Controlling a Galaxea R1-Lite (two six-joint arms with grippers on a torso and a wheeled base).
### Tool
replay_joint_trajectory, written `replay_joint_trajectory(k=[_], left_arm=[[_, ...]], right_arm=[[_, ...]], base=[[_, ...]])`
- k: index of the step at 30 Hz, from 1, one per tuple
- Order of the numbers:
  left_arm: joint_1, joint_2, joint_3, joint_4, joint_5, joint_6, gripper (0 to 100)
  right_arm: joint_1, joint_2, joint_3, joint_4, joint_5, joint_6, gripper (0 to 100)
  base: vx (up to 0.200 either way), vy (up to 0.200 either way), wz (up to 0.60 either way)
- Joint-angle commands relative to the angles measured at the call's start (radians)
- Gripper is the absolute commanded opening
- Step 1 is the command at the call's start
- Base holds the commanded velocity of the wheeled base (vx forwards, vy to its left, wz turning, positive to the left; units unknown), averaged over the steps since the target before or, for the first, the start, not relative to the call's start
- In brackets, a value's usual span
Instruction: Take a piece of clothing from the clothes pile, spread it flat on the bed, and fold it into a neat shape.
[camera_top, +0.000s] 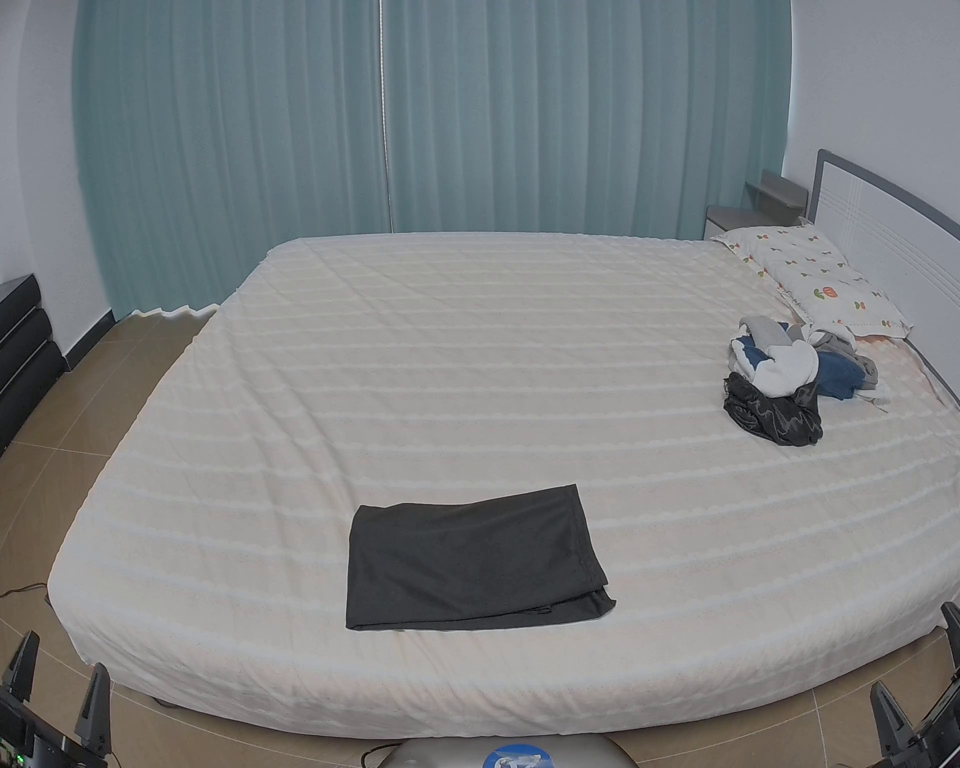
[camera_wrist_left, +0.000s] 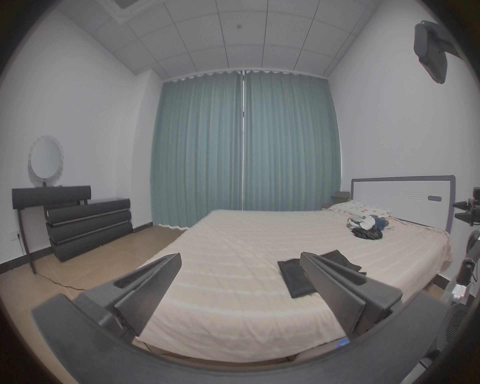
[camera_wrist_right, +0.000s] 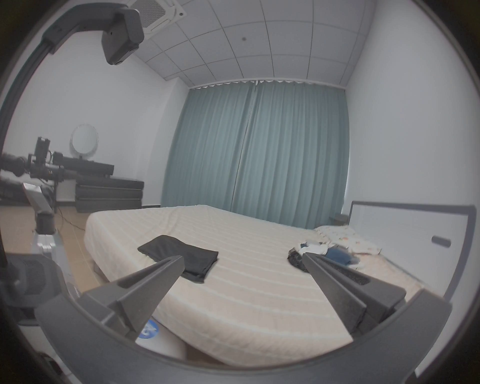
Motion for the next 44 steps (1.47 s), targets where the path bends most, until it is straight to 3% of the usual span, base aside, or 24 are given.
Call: replay_joint_trajectory(k=[1, 4, 7, 9, 16, 20, 22, 44], left_arm=[[0.002, -0.008, 0.023, 0.038, -0.039, -0.006, 100], [0.002, -0.008, 0.023, 0.036, -0.042, -0.012, 100], [0.002, -0.008, 0.023, 0.036, -0.045, -0.015, 100], [0.002, -0.008, 0.023, 0.036, -0.045, -0.016, 100], [0.002, -0.008, 0.023, 0.036, -0.030, -0.030, 100], [0.002, -0.007, 0.023, 0.033, 0.044, -0.042, 100], [0.002, -0.007, 0.023, 0.033, 0.039, -0.041, 100], [0.003, -0.008, 0.023, 0.035, 0.027, -0.033, 100]], right_arm=[[0.001, -0.010, 0.022, 0.008, 0.007, 0.145, 100], [0.001, -0.010, 0.021, 0.011, -0.016, 0.211, 100], [0.001, -0.010, 0.019, 0.014, -0.099, 0.208, 100], [-0.002, -0.008, 0.019, 0.022, -0.119, 0.204, 100], [-0.002, -0.008, 0.018, 0.030, -0.128, 0.199, 100], [-0.002, -0.004, 0.024, 0.051, -0.238, 0.184, 100], [0.001, -0.010, 0.015, 0.109, -0.272, 0.193, 100], [0.001, -0.010, 0.024, 0.074, -0.258, 0.207, 100]], base=[[0.000, 0.000, 0.00], [0.000, 0.000, 0.00], [0.000, 0.000, 0.00], [0.000, 0.000, 0.00], [0.000, 0.000, 0.00], [0.000, 0.000, 0.00], [0.000, 0.000, 0.00], [0.000, 0.000, 0.00]])
